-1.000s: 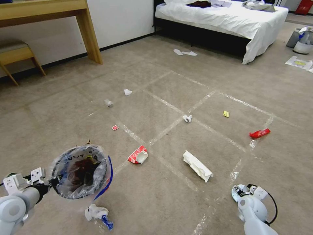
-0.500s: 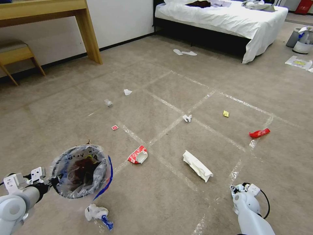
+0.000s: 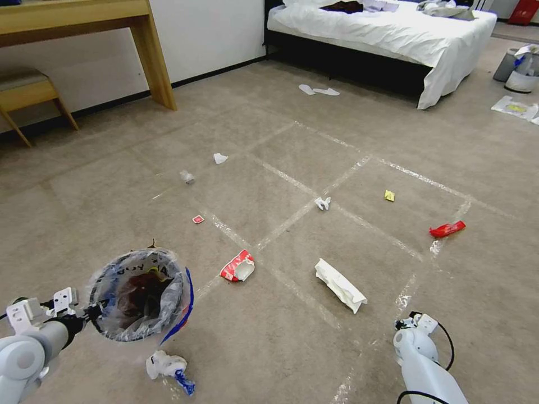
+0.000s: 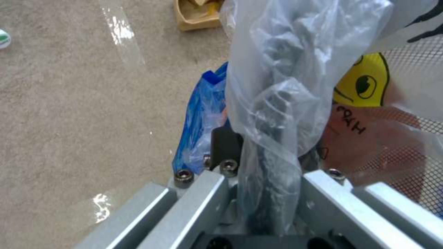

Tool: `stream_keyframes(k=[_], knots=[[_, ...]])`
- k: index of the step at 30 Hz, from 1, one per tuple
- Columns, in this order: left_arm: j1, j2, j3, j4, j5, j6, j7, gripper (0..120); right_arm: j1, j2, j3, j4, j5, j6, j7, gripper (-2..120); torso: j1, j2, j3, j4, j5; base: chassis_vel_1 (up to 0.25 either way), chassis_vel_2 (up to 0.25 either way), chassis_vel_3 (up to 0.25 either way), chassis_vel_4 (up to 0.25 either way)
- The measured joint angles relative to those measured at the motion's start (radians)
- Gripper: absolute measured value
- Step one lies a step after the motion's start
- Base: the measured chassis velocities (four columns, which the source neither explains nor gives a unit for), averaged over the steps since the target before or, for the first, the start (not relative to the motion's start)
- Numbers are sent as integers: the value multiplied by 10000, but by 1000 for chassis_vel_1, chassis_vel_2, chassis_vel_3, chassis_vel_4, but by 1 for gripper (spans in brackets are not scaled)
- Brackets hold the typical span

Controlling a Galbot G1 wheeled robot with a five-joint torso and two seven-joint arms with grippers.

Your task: Pick up the trash bin and place the garbage on the floor into it.

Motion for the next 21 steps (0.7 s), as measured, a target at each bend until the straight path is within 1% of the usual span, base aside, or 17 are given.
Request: stream_keyframes(k=[1, 3, 4, 5, 6, 8, 11, 12, 13, 14, 16, 18, 19, 21], knots=[[0, 0, 0, 0, 0, 0, 0, 0, 0, 0, 0, 0, 0, 0, 0, 42, 0, 0, 0, 0, 0, 0, 0, 0, 0], [-6, 7, 0, 26, 6, -4, 13, 0, 79, 0, 35, -252, -95, 58, -79, 32, 0, 0, 0, 0, 0, 0, 0, 0, 0], [-6, 7, 0, 26, 6, -4, 13, 0, 79, 0, 35, -252, -95, 58, -79, 32, 0, 0, 0, 0, 0, 0, 0, 0, 0], [-5, 32, -1, 45, 6, -7, 29, 0, 126, 0, 71, -433, -153, 103, -154, 25, 0, 0, 0, 0, 0, 0, 0, 0, 0], [-5, 32, -1, 45, 6, -7, 29, 0, 126, 0, 71, -433, -153, 103, -154, 25, 0, 0, 0, 0, 0, 0, 0, 0, 0], [6, 52, -8, 70, 6, -16, 51, 0, 133, 0, 94, -498, -192, 138, -227, 14, 0, 0, 0, -1, 0, 0, 0, 0, 0], [0, 54, -8, 89, 7, -21, 59, 0, 130, 2, 103, -493, -206, 176, -269, 13, 0, 0, 0, 0, -1, 0, 0, 0, 0], [-11, 53, -8, 96, 8, -22, 59, 0, 108, 3, 101, -437, -209, 206, -301, 8, 0, 0, 0, 0, 1, 0, 0, 0, 0], [-11, 53, -8, 96, 8, -22, 59, 0, 108, 3, 101, -437, -209, 206, -301, 8, 0, 0, 0, 0, 1, 0, 0, 0, 0], [-39, 53, -3, 101, 8, -23, 59, 0, 11, -3, 93, -201, -193, 252, -342, 1, 0, 0, 0, 0, 1, 0, 0, 0, 0], [-56, 53, 2, 103, 9, -24, 59, 0, -80, -14, 86, 23, -144, 273, -362, 0, 0, 0, 0, 0, 0, 0, 0, 0, 0], [-85, 52, 17, 105, 9, -25, 59, 0, -471, -61, 53, 960, 159, 338, -424, 0, -1, -1, 0, 0, 1, 0, 0, 0, 0], [-85, 52, 17, 105, 9, -25, 59, 0, -471, -61, 53, 960, 159, 338, -424, 0, -1, -1, 0, 0, 1, 0, 0, 0, 0], [-102, 45, 29, 83, 8, -25, 49, 0, -1058, -162, -97, 2414, 481, 859, -756, 0, -1, -1, 0, -1, 1, 0, 0, 0, 0]])
